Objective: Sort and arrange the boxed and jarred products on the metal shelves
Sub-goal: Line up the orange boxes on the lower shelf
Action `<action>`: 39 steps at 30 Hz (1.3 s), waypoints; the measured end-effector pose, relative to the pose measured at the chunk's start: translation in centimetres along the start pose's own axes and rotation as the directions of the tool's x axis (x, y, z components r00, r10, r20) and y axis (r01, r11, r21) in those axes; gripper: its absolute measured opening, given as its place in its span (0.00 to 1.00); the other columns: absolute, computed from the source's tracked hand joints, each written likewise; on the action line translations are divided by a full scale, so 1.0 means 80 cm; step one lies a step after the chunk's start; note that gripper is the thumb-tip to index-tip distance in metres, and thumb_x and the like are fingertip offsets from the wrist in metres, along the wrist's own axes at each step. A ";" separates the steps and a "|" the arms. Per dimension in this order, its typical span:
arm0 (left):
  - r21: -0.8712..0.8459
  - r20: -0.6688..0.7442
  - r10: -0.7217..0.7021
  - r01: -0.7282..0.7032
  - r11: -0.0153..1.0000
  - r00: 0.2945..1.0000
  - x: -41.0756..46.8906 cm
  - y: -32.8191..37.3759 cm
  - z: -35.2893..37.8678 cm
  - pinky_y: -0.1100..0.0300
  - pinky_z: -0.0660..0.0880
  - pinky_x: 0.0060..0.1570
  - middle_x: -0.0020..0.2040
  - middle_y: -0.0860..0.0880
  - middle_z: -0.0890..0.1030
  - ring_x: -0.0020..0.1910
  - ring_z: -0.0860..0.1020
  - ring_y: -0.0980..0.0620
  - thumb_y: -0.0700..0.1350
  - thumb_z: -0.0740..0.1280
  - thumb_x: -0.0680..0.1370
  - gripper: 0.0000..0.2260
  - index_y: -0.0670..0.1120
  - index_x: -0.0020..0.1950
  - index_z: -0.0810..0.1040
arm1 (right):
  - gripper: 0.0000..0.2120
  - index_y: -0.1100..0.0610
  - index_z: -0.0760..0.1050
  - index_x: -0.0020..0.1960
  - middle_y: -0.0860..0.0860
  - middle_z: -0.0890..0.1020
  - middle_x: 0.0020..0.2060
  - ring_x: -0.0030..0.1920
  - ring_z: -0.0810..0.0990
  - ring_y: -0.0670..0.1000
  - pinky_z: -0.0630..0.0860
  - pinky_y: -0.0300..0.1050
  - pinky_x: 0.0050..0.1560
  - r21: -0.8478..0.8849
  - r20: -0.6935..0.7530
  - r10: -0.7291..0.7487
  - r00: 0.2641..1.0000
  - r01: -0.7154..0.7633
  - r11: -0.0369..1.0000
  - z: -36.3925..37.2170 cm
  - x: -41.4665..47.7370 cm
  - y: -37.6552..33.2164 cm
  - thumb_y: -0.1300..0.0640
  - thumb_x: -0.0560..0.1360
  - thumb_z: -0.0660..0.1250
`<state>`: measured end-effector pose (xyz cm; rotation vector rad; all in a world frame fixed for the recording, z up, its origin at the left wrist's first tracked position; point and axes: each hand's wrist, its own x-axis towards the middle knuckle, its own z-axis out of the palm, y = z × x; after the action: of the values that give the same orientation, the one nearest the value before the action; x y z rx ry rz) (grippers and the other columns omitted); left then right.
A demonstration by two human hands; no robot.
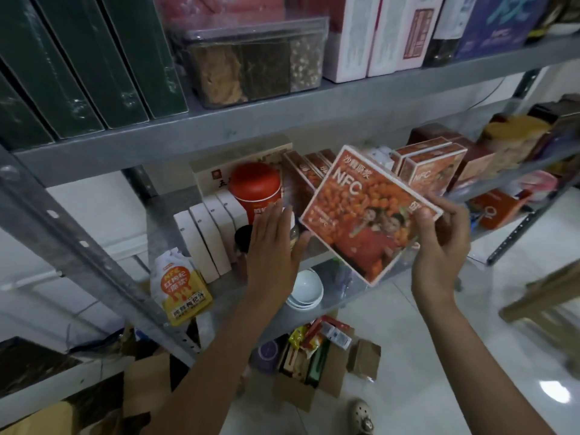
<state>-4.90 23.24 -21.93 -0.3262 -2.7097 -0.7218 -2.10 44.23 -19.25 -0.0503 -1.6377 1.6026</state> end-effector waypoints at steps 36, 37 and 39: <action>-0.055 -0.198 0.291 -0.307 0.950 0.936 0.009 0.308 0.151 0.42 0.77 0.58 0.62 0.46 0.81 0.62 0.78 0.43 0.43 0.81 0.66 0.29 0.46 0.65 0.78 | 0.18 0.59 0.77 0.59 0.58 0.83 0.54 0.53 0.82 0.58 0.78 0.56 0.56 0.147 0.560 0.704 0.436 -0.889 0.433 -0.204 0.184 0.073 0.49 0.75 0.64; -0.337 -0.175 0.107 -0.161 0.927 0.979 0.009 0.308 0.147 0.47 0.78 0.58 0.60 0.52 0.82 0.62 0.79 0.47 0.41 0.79 0.67 0.27 0.52 0.64 0.79 | 0.18 0.56 0.78 0.58 0.55 0.81 0.56 0.56 0.80 0.57 0.75 0.57 0.60 0.151 0.564 0.670 0.483 -0.858 0.491 -0.208 0.185 0.075 0.46 0.75 0.64; -0.788 0.047 -0.272 0.203 0.582 0.961 0.015 0.308 0.138 0.56 0.81 0.52 0.52 0.61 0.83 0.58 0.81 0.52 0.38 0.77 0.69 0.22 0.60 0.54 0.78 | 0.18 0.47 0.78 0.58 0.48 0.78 0.61 0.62 0.77 0.51 0.73 0.54 0.59 0.028 0.542 0.614 0.574 -0.742 0.669 -0.211 0.183 0.080 0.39 0.73 0.63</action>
<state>-1.42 49.91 -19.67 -0.1014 -2.1960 -1.9703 -5.47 67.23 -19.75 -0.1806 -1.9002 2.6102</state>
